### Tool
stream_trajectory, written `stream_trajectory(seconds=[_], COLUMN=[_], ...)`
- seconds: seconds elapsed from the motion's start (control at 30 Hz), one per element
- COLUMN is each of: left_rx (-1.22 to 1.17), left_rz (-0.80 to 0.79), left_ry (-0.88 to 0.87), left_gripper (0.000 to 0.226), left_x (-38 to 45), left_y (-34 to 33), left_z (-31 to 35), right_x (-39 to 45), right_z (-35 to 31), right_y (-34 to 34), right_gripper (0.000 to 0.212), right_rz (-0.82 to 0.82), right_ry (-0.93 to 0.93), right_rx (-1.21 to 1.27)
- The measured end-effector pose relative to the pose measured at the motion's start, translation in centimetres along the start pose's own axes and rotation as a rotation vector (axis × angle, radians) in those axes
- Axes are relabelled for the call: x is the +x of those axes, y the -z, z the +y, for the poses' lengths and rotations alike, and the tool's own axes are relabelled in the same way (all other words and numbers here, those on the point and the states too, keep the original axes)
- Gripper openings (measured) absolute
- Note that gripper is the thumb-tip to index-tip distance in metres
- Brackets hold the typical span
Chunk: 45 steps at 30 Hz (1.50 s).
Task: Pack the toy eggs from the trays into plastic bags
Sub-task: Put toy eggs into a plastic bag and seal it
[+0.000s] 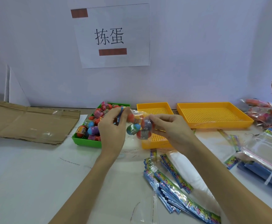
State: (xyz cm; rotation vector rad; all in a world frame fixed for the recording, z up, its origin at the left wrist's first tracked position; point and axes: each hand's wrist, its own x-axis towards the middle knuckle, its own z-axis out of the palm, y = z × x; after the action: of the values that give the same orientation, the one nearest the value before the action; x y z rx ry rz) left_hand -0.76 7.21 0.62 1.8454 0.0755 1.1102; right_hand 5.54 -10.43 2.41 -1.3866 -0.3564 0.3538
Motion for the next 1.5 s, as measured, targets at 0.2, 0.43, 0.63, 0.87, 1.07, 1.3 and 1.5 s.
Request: stream_trajectory(seconds=[0.2,0.43,0.63,0.87,1.07,1.3,1.5], left_rx=[-0.065,-0.121,-0.182,-0.165,-0.166,-0.308,-0.429], left_rz=[-0.035,-0.063,-0.071,-0.090,-0.137,-0.315,-0.078], left_ry=[0.018,0.124,0.165,0.149,0.194,0.393,0.489], left_gripper=[0.034,0.030,0.028,0.038,0.020,0.017,0.014], left_x=[-0.2,0.3,0.3,0.3,0.5,1.0,1.4], left_y=[-0.4,0.0,-0.1,0.0,0.0,0.7,0.8], left_z=[0.1,0.1,0.0,0.0,-0.1,-0.2,-0.4], right_x=[0.1,0.0,-0.1,0.0,0.1,0.0,-0.3], right_z=[0.1,-0.2,-0.5,0.1,0.3,0.4,-0.2], right_y=[-0.3,-0.2,-0.2,-0.8,-0.4,-0.5,0.1], right_gripper=[0.017,0.026,0.019,0.023,0.026,0.023,0.031], right_rz=[0.119,0.077,0.091,0.166,0.136,0.076,-0.228], right_ry=[0.004,0.027,0.064,0.095,0.170,0.226,0.040], right_rx=[0.000,-0.058,-0.058,-0.102,-0.203,-0.293,-0.258])
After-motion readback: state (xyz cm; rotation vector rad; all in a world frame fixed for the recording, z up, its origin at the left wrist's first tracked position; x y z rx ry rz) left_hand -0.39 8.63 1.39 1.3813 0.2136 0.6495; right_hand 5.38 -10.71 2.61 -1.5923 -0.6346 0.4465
